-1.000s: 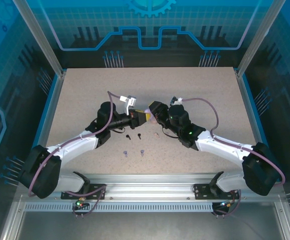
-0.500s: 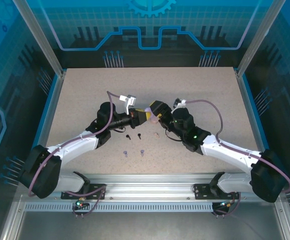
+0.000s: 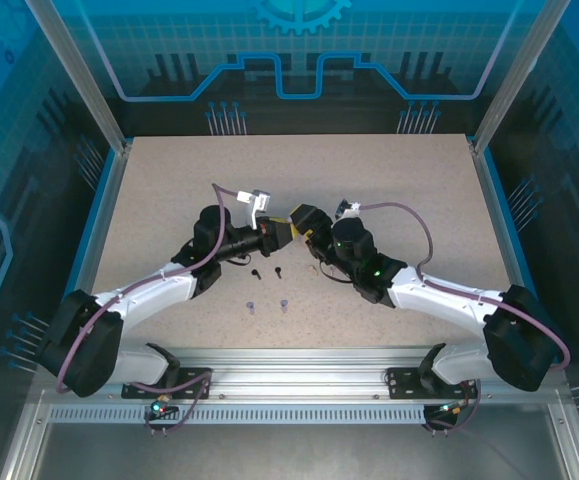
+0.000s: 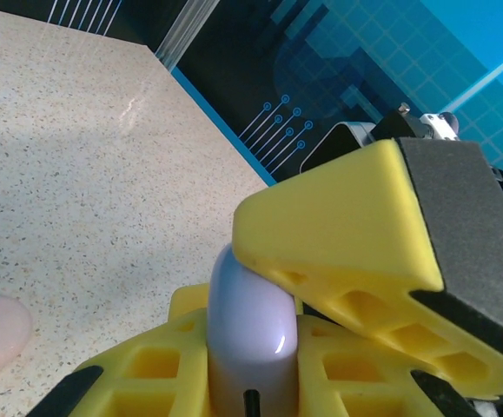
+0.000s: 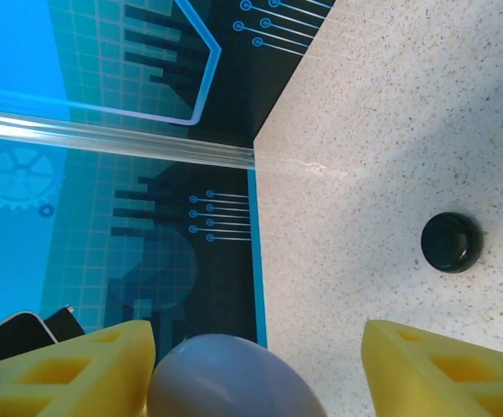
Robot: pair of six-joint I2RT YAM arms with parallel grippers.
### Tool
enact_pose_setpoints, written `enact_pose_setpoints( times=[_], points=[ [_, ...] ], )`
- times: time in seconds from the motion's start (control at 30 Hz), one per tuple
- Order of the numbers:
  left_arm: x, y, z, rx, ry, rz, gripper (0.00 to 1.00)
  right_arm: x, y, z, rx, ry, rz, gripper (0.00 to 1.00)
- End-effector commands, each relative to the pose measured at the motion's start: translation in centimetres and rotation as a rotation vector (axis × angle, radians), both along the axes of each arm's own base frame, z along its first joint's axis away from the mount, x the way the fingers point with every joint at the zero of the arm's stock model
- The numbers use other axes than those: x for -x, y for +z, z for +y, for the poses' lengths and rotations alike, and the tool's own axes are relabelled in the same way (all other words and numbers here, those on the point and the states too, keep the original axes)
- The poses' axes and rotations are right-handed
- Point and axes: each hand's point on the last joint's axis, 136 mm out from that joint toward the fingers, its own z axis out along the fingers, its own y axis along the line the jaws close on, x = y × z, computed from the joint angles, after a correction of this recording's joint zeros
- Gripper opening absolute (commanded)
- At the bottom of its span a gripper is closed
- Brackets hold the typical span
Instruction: Insert the wireless bluetooth earbuds into the charging case
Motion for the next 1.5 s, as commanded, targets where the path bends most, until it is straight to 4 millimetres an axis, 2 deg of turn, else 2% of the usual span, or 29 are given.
enact_pose_setpoints(
  times=[0.0, 0.3, 0.53, 0.83, 0.97, 1.3, 1.47],
  points=[
    [0.7, 1.9, -0.4, 0.046, -0.020, -0.063, 0.16, 0.0, 1.0, 1.0, -0.035, 0.000, -0.014, 0.58],
    [0.8, 1.4, -0.4, 0.052, -0.021, -0.065, 0.20, -0.2, 1.3, 0.9, -0.088, -0.018, -0.009, 0.40],
    [0.8, 1.4, -0.3, 0.043, -0.010, -0.070, 0.38, -0.3, 0.8, 0.6, -0.088, -0.036, 0.000, 0.38],
    [0.9, 1.6, 0.0, 0.025, -0.001, -0.080, 0.47, -0.3, 0.2, -0.3, -0.063, -0.063, 0.014, 0.37],
    [0.8, 1.9, 0.2, 0.024, 0.010, -0.088, 0.48, -0.2, 0.1, -0.6, -0.060, -0.070, 0.015, 0.37],
    [0.5, 2.3, 0.4, 0.031, 0.014, -0.095, 0.34, -0.1, -0.2, -0.8, -0.052, -0.067, 0.020, 0.37],
    [0.4, 2.2, 0.3, 0.033, 0.008, -0.092, 0.33, -0.2, -0.3, -0.9, -0.052, -0.070, 0.023, 0.37]
  ],
)
